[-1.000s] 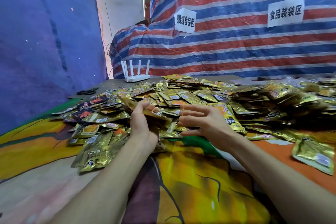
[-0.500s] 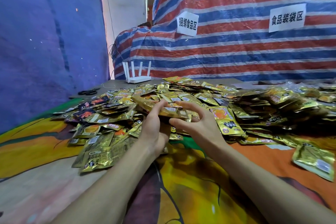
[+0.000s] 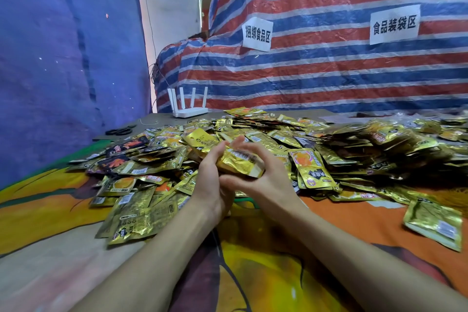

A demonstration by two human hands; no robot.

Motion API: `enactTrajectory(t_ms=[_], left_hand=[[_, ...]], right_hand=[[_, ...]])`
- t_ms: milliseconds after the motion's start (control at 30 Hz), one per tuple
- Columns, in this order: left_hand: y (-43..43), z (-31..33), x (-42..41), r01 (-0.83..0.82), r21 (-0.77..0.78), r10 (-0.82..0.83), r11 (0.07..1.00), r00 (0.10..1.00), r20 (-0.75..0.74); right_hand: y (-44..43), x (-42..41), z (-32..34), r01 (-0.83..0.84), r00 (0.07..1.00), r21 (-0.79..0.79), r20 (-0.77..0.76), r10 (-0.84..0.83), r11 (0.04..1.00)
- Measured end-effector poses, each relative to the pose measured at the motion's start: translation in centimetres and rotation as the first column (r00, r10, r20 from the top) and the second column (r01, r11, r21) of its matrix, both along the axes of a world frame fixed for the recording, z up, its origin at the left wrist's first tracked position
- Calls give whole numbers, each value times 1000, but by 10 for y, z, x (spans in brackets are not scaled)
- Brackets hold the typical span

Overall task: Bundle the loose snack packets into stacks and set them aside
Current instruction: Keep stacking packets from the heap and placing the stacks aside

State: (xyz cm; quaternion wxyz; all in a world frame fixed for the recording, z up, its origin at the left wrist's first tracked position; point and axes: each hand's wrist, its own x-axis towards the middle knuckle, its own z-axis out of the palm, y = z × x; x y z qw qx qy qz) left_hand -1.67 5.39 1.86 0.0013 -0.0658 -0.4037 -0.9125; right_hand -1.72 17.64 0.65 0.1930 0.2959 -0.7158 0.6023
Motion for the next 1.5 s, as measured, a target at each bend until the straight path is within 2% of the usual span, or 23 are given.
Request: enactTrajectory(t_ms=[67,200,300,433,467,533,600,733,833,867,967,1000,1100,1167,1233,1300,1400,1467,1500], left_hand=[[0,0,0,20,-14,-20,1000,1000,17],[2,-1,-4,2,-50,-2,999,1000,8],[2,-2,-8,-9,-70,9,997,1000,-4],[4,-4,-6,23,-95,-24,995,1000,-11],[5,-5,-5,38,-123,-40,992,999,-14],[5,-5,-3,66,-200,-71,978,997,-18],[6,-3,0,79,-254,-87,964,996,-18],[12,-4,2,53,-351,-72,935,997,-41],[10,-5,3,-58,-351,43,935,998,-51],[7,-6,2,-87,-332,82,939,996,-31],[1,-5,1,-98,-326,99,940,995,-12],[1,-5,1,-86,-334,90,939,996,-3],[3,-7,1,-60,-384,63,921,998,-5],[5,-8,0,-79,-453,76,888,997,-25],[7,-8,0,-154,-548,122,822,988,-95],[9,-11,1,-310,-695,162,649,949,-272],[10,-12,5,-500,-794,106,348,862,-496],[5,2,5,-528,-829,62,186,848,-527],[1,12,6,-495,-864,25,90,869,-494]], right_hand=[[1,-1,0,13,1000,62,-7,-12,998],[9,-6,2,-8,993,121,121,-7,993],[19,-4,11,55,990,275,111,-89,960],[27,-1,16,-58,987,433,163,-14,899],[26,-1,16,-115,979,446,200,26,888],[26,0,16,-245,942,371,311,129,896],[27,0,18,-264,923,298,353,151,918],[34,0,25,-145,952,335,303,39,931],[56,-11,37,129,947,370,230,-225,920],[65,-17,40,263,913,388,195,-358,883],[94,-38,34,610,710,452,55,-703,651],[100,-43,27,658,661,456,32,-750,600],[106,-54,7,699,598,488,4,-802,523],[104,-58,0,738,546,526,-95,-833,423],[100,-59,-1,770,487,563,-217,-846,299],[98,-58,0,775,463,581,-253,-849,250],[96,-52,3,790,477,546,-259,-840,280],[91,-46,6,790,531,509,-287,-797,342],[86,-42,7,776,568,508,-304,-764,375]])
